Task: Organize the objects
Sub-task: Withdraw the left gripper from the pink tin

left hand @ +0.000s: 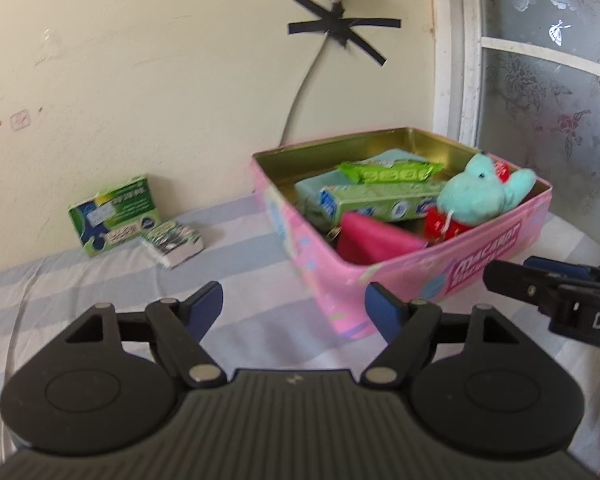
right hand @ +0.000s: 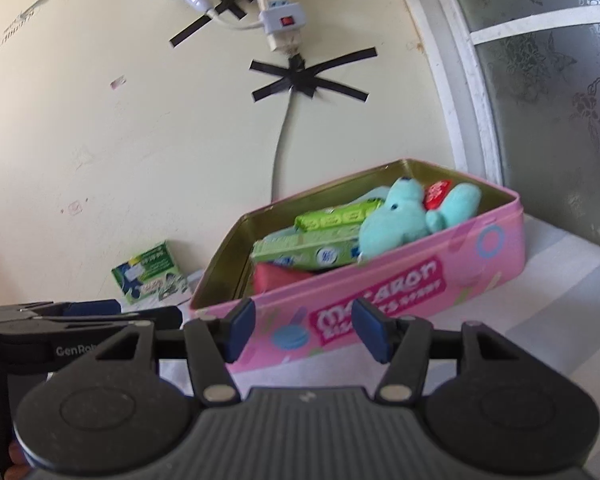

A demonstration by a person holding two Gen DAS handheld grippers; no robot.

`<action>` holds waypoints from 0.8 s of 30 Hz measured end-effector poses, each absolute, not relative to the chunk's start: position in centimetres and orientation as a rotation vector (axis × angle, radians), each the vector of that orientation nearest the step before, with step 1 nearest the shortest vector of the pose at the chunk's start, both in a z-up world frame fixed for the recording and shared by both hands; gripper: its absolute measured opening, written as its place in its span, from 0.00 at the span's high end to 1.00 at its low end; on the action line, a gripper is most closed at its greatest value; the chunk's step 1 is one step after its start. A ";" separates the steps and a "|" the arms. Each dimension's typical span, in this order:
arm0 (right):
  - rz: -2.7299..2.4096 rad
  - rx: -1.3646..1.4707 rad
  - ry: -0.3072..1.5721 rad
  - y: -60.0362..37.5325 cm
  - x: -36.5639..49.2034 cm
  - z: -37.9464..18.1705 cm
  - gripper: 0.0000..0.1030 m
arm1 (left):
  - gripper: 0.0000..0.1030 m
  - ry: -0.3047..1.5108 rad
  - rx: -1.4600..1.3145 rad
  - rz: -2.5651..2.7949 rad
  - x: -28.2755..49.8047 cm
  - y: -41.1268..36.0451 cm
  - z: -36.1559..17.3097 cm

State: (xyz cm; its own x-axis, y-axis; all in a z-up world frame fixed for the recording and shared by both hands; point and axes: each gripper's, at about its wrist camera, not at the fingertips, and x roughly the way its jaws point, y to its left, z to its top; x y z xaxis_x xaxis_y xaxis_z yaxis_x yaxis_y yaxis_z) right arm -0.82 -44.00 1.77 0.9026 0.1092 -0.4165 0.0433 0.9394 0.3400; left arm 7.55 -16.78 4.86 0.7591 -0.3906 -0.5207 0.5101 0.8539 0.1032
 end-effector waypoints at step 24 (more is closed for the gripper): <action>0.289 0.129 0.602 -27.7 6.6 0.5 0.40 | 0.18 0.577 0.135 -0.170 15.2 -1.2 0.9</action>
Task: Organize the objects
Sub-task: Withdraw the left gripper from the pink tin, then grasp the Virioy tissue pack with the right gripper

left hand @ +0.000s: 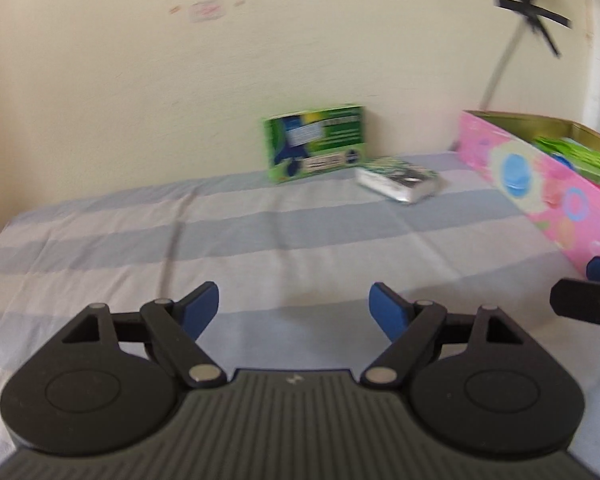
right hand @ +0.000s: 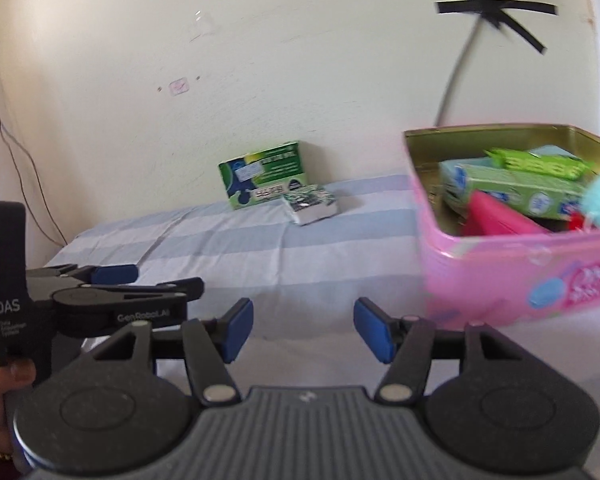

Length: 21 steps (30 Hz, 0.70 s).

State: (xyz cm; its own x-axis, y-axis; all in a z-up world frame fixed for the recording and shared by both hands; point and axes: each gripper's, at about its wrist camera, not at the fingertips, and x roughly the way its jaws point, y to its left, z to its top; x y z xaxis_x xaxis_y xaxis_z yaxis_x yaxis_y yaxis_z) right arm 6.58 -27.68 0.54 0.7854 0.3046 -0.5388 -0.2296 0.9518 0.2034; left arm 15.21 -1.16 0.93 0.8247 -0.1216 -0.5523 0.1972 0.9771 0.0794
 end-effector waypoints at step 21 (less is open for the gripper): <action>0.264 -0.067 0.720 -21.3 23.8 -3.0 0.45 | 0.09 0.650 -0.100 -0.245 17.4 2.8 0.3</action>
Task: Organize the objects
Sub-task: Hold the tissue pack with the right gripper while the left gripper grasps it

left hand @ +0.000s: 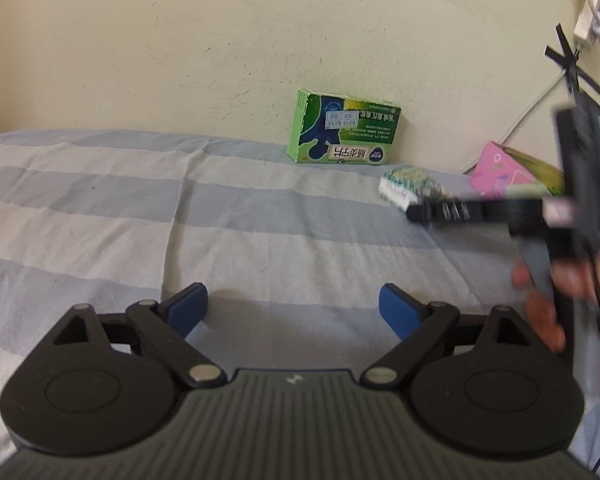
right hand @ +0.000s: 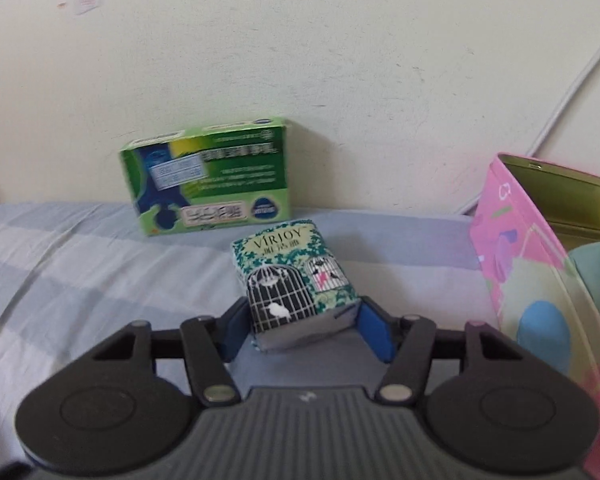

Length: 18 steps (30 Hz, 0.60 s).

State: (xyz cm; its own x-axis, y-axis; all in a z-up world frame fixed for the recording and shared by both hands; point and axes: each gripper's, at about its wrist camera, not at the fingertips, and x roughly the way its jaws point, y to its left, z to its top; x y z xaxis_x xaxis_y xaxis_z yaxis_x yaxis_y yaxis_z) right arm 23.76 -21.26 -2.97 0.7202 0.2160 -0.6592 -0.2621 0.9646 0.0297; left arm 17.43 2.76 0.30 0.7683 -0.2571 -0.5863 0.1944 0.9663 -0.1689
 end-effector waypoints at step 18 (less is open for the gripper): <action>0.499 -0.192 0.644 -30.9 -1.4 -2.4 0.15 | 0.20 0.742 -0.026 -0.887 10.7 -5.4 -0.1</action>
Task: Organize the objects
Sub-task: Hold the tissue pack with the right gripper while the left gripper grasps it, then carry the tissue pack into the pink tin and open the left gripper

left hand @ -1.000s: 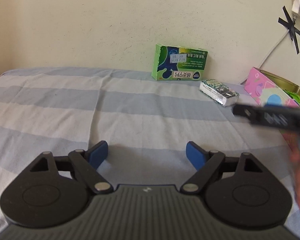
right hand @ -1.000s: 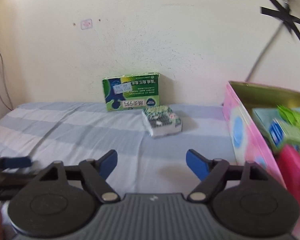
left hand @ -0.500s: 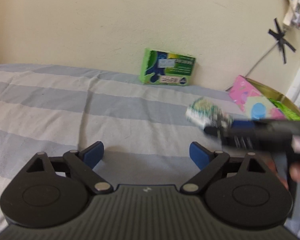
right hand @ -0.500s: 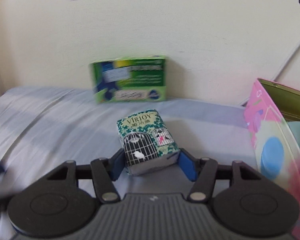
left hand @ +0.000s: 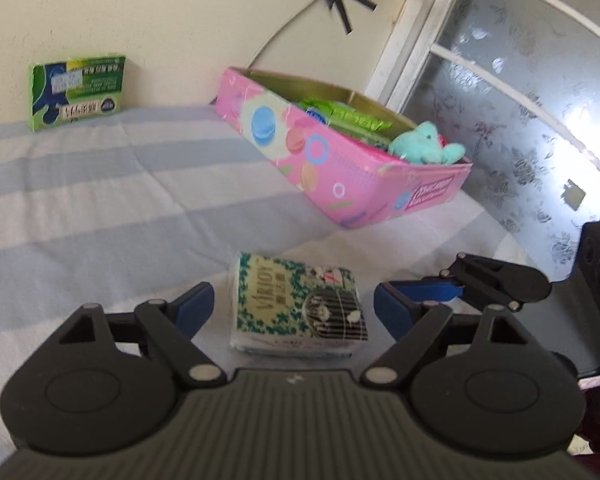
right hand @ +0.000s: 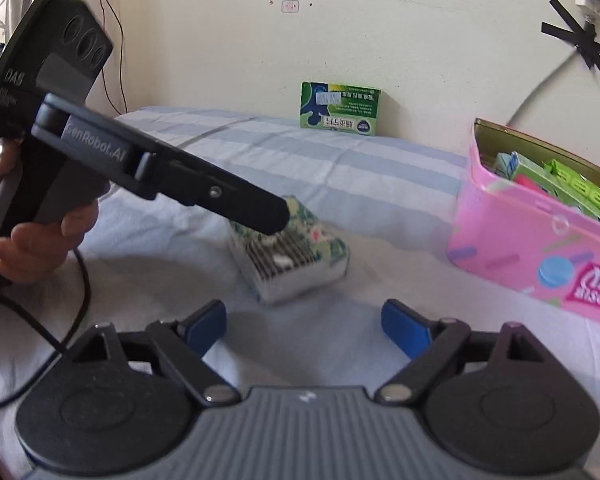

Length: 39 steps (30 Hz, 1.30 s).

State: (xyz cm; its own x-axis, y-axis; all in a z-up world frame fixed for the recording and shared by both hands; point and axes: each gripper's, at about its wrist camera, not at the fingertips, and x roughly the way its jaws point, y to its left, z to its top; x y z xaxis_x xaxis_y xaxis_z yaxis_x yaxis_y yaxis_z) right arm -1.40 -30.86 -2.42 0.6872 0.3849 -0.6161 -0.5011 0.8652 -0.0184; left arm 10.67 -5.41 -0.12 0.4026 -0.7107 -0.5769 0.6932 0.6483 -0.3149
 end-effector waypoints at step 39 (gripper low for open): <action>0.005 0.020 0.310 -44.5 5.8 0.8 0.27 | 0.34 0.587 0.097 -0.749 14.6 -26.4 4.8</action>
